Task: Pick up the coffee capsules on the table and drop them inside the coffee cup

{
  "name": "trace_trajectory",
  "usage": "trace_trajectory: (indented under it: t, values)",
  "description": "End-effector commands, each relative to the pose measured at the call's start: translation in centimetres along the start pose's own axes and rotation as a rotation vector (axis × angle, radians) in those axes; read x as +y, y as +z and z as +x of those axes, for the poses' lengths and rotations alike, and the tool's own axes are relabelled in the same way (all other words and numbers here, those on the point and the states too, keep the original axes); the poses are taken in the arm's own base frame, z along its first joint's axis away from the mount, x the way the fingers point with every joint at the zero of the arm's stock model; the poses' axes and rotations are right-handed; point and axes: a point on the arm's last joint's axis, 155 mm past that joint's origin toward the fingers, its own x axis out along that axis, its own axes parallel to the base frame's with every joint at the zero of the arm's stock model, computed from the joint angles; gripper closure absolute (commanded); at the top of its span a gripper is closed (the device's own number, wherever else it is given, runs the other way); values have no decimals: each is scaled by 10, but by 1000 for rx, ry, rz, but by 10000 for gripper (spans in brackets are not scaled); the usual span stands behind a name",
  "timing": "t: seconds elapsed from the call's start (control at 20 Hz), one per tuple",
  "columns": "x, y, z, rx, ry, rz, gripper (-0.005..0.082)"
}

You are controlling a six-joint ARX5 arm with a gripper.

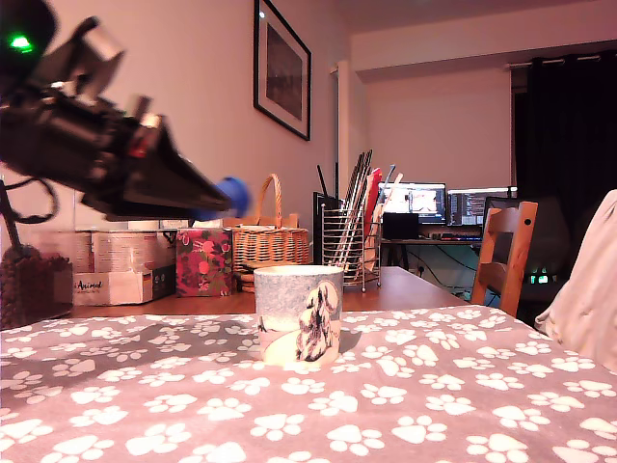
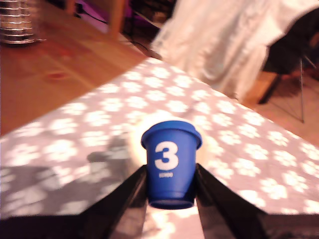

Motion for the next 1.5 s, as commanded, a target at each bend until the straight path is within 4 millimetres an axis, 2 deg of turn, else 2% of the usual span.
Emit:
trace_trajectory:
  t: [0.0, 0.2, 0.45, 0.7, 1.0, 1.25, 1.45]
  values:
    - [-5, 2, 3, -3, 6, 11, 665]
    - [-12, 1, 7, 4, 14, 24, 697]
    - [-12, 4, 8, 0, 15, 26, 696]
    - [-8, 17, 12, 31, 43, -1, 696]
    - [-9, 44, 17, 75, 43, -15, 696]
    - [-5, 45, 33, 162, 36, -56, 696]
    - [-5, 35, 50, 248, 19, -65, 696]
